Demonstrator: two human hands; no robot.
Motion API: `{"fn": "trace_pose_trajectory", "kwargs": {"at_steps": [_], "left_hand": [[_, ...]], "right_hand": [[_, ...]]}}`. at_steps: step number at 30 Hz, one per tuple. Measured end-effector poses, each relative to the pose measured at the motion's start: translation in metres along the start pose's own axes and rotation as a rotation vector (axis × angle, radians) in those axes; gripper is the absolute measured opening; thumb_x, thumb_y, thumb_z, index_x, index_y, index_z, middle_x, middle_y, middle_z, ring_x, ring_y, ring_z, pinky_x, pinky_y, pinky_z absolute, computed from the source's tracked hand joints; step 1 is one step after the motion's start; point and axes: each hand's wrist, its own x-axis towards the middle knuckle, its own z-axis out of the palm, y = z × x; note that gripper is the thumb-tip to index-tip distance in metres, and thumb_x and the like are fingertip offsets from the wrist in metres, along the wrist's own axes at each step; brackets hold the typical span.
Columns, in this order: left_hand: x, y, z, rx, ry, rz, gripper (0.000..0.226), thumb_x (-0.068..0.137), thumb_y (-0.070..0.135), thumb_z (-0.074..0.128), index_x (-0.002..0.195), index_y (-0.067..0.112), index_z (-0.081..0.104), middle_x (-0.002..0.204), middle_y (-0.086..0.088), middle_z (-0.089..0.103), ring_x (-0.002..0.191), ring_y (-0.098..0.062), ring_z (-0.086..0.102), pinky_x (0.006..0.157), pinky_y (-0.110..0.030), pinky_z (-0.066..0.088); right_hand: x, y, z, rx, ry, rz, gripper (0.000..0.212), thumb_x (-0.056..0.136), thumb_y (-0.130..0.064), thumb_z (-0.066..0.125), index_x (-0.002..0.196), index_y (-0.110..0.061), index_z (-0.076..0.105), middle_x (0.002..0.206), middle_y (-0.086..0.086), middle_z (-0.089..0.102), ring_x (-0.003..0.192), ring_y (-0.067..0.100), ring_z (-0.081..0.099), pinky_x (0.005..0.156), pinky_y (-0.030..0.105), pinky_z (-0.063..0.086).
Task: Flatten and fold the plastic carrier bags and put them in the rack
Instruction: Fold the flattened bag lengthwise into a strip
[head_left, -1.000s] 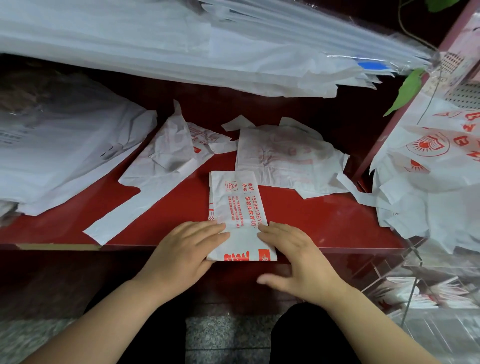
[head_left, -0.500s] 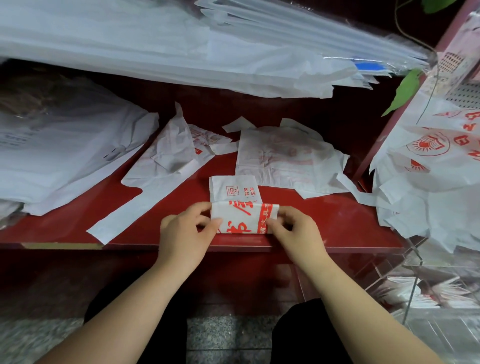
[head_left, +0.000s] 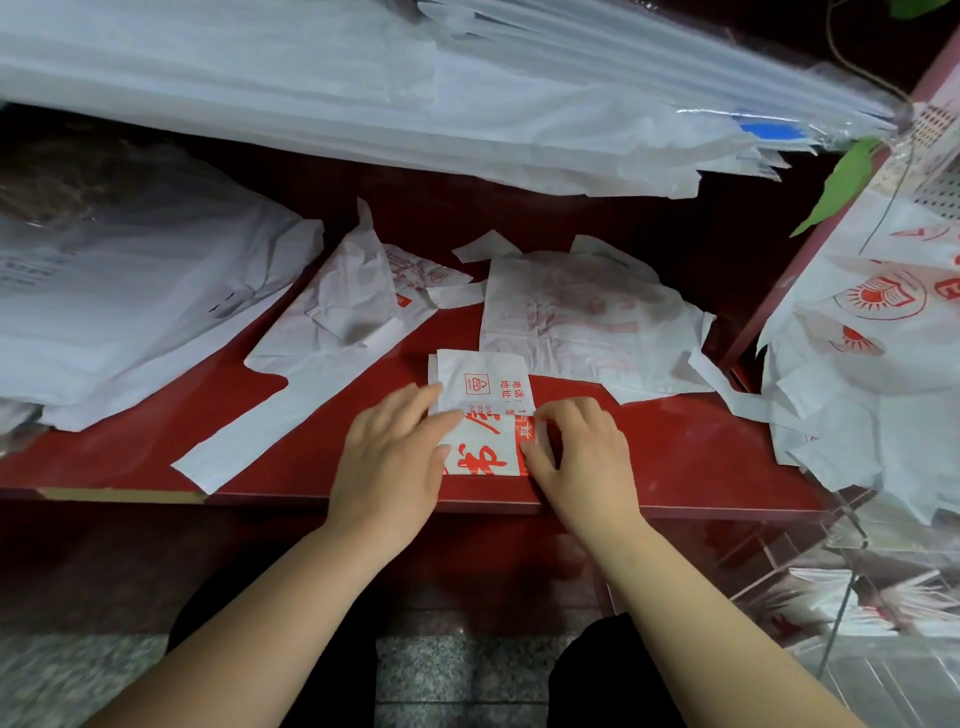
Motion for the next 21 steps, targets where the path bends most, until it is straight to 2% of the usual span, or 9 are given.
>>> {"fn": "trace_pose_trajectory", "kwargs": {"at_steps": [2,5,7,9,12,14,17,19,21], "left_hand": [[-0.003,-0.004,-0.001,0.006,-0.092,0.137,0.038,0.087,0.034,0.039,0.097,0.016,0.072,0.103,-0.001,0.070,0.099,-0.023,0.066,0.084,-0.038,0.045],[-0.009,-0.011,-0.008,0.069,-0.240,0.238,0.064,0.085,0.061,0.021,0.107,0.021,0.067,0.110,0.003,0.067,0.102,-0.014,0.064,0.084,-0.028,0.050],[-0.015,-0.016,-0.010,0.052,-0.250,0.297,0.063,0.073,0.066,0.034,0.113,0.023,0.058,0.112,0.002,0.066,0.107,-0.013,0.055,0.091,-0.027,0.039],[-0.020,-0.019,-0.011,-0.015,-0.215,0.343,0.060,0.064,0.054,0.053,0.114,0.022,0.048,0.111,-0.001,0.066,0.105,-0.012,0.045,0.087,-0.025,0.031],[-0.027,-0.021,-0.009,-0.089,-0.118,0.349,0.051,0.063,0.033,0.061,0.110,0.021,0.048,0.104,-0.001,0.069,0.099,-0.011,0.045,0.081,-0.023,0.031],[-0.031,-0.019,-0.009,-0.140,-0.078,0.332,0.039,0.066,0.025,0.058,0.105,0.020,0.058,0.098,0.001,0.070,0.094,-0.010,0.046,0.078,-0.021,0.032],[-0.031,-0.013,-0.013,-0.264,-0.071,0.260,0.030,0.071,0.027,0.047,0.094,0.024,0.067,0.089,0.005,0.070,0.086,-0.006,0.049,0.073,-0.016,0.032],[-0.029,-0.004,-0.017,-0.392,-0.094,0.104,0.031,0.071,0.038,0.047,0.098,0.029,0.058,0.084,0.011,0.065,0.079,-0.003,0.049,0.076,-0.006,0.028],[-0.025,0.003,-0.018,-0.518,-0.093,-0.122,0.043,0.066,0.055,0.042,0.103,0.038,0.055,0.079,0.020,0.058,0.077,-0.001,0.048,0.082,0.000,0.025]], "right_hand": [[-0.003,0.004,0.001,0.060,-0.034,-0.106,0.019,0.071,-0.017,0.061,0.085,-0.006,0.067,0.100,0.014,0.066,0.082,0.035,0.064,0.067,0.037,0.046],[-0.012,0.011,-0.005,0.085,-0.184,-0.267,0.034,0.082,-0.030,0.048,0.095,-0.006,0.069,0.108,0.013,0.067,0.100,0.032,0.064,0.083,0.050,0.050],[-0.019,0.017,-0.010,0.052,-0.280,-0.338,0.053,0.084,-0.050,0.045,0.104,-0.007,0.067,0.113,0.011,0.066,0.105,0.028,0.062,0.089,0.053,0.046],[-0.028,0.022,-0.015,0.039,-0.341,-0.399,0.067,0.078,-0.064,0.044,0.114,-0.010,0.059,0.120,0.010,0.062,0.112,0.024,0.056,0.094,0.050,0.039],[-0.040,0.029,-0.021,0.065,-0.322,-0.448,0.056,0.072,-0.046,0.051,0.120,-0.018,0.046,0.122,0.008,0.061,0.117,0.015,0.046,0.101,0.032,0.037],[-0.044,0.031,-0.024,0.140,-0.273,-0.413,0.045,0.075,-0.034,0.049,0.118,-0.019,0.046,0.116,0.006,0.064,0.112,0.012,0.047,0.101,0.026,0.034],[-0.048,0.033,-0.026,0.175,-0.188,-0.357,0.037,0.075,-0.026,0.048,0.111,-0.021,0.053,0.103,0.002,0.069,0.102,0.009,0.050,0.096,0.018,0.030],[-0.048,0.033,-0.029,0.229,-0.149,-0.259,0.033,0.073,-0.026,0.050,0.103,-0.020,0.064,0.094,0.000,0.070,0.095,0.006,0.051,0.088,0.009,0.028],[-0.047,0.031,-0.029,0.330,-0.067,-0.116,0.032,0.072,-0.033,0.051,0.094,-0.020,0.070,0.087,-0.009,0.068,0.088,0.004,0.053,0.088,0.019,0.032]]}}
